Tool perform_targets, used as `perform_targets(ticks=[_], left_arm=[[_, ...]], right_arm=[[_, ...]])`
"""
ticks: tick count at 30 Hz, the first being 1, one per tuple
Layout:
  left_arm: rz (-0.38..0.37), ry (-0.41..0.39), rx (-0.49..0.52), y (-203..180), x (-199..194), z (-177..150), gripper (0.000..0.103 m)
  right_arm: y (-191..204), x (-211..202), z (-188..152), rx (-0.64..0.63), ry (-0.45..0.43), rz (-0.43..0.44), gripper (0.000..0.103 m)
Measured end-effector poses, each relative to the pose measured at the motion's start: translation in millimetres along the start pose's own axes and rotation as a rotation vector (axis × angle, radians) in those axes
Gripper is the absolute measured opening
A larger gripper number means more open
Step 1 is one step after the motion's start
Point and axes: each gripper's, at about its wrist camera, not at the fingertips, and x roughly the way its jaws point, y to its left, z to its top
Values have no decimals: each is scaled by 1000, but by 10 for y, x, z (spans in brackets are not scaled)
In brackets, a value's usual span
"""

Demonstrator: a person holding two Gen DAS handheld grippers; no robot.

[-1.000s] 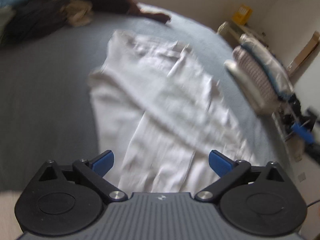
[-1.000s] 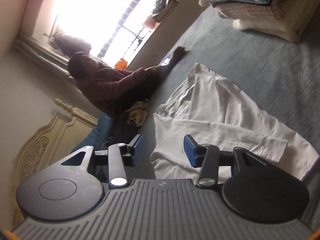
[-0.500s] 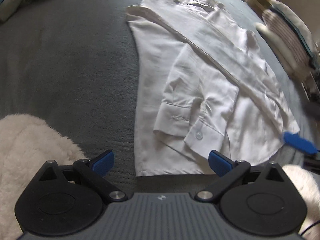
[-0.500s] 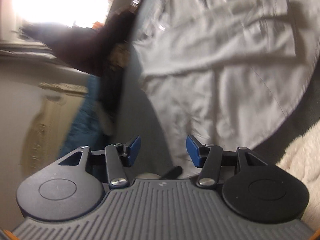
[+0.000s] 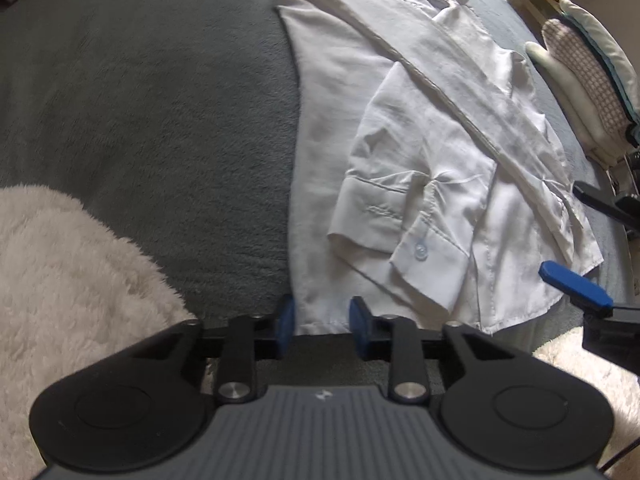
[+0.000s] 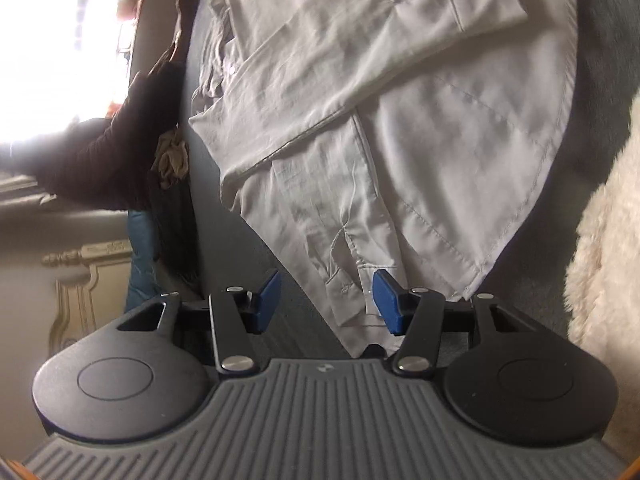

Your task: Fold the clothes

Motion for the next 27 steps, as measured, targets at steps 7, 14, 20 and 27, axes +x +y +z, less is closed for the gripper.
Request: perform_targets(ticks=[7,14,20,27], left_arm=[[-14,23,31,-48,67,21,31],[-118,-40,-22,-14,-184,30,6],[-241,-69,-138,93,-410,145,6],[-291,-79,-147,67,-474,178,6]], right_arm=[[40,88,-140,30,-4,25,50],[-141,206,-270,132,44,41,51],[-178,280,-415,196,92,79,63],[-208,476,-582,307,120,63,67]])
